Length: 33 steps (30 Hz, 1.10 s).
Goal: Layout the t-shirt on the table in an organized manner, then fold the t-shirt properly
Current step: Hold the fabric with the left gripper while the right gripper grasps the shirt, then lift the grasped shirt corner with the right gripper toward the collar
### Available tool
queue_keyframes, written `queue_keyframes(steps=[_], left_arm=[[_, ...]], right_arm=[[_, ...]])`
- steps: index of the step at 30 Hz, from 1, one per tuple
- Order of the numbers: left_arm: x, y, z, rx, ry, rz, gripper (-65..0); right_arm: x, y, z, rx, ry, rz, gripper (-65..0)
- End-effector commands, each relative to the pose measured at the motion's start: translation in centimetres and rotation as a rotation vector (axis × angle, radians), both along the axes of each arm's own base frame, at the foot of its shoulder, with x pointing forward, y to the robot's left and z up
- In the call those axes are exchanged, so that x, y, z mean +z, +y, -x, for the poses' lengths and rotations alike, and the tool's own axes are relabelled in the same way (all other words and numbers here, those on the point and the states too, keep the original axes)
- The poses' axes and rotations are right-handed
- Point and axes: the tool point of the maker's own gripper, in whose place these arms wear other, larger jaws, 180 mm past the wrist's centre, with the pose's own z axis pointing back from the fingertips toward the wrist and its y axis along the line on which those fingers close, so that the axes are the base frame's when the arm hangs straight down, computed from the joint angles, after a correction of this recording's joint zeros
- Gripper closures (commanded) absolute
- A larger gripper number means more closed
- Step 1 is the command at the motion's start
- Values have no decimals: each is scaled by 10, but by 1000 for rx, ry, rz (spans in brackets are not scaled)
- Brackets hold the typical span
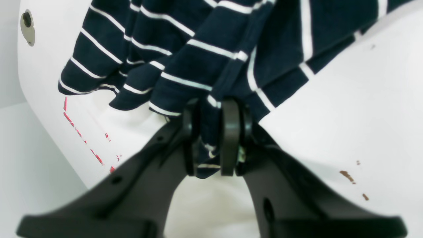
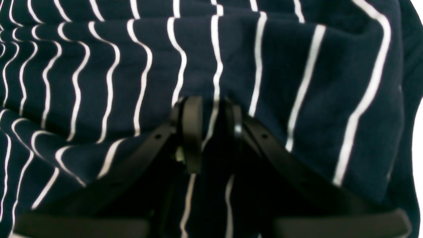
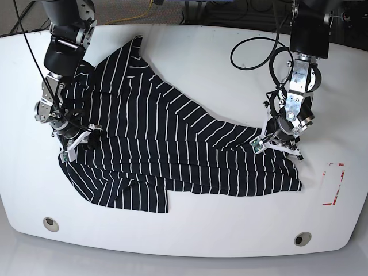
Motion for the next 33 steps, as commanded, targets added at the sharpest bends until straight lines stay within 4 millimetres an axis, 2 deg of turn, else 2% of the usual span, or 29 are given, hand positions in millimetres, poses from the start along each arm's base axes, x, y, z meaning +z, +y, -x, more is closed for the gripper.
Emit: queue_keyframes(steps=[1,5,18,24,27,31,33], left_arm=[[16,3,-12,1,-52,-6,-78],[16,3,-12,1,-52,-6,-21],[21,2,-14,0,-67,-4,-27],[33,-1,-16,-9,-100,-1,-27],[33,-2,-17,-10,-102,-1,-27],[34,-2,-17,-10,-103,-1,-27],[34,-2,-17,-10,-103,-1,-27]], right_arm=[[-8,-6,9,16,67,42,-121],[-8,-7,9,16,69,43,-121],[-6,-8,8,15,64,46,-121],[18,-12,3,39,19,115,-121],[45,-13,-4,60,-26,183,-126],[63,-9,-1,81,-34,243,-127],[78,-6,0,93,-55,286,-127]])
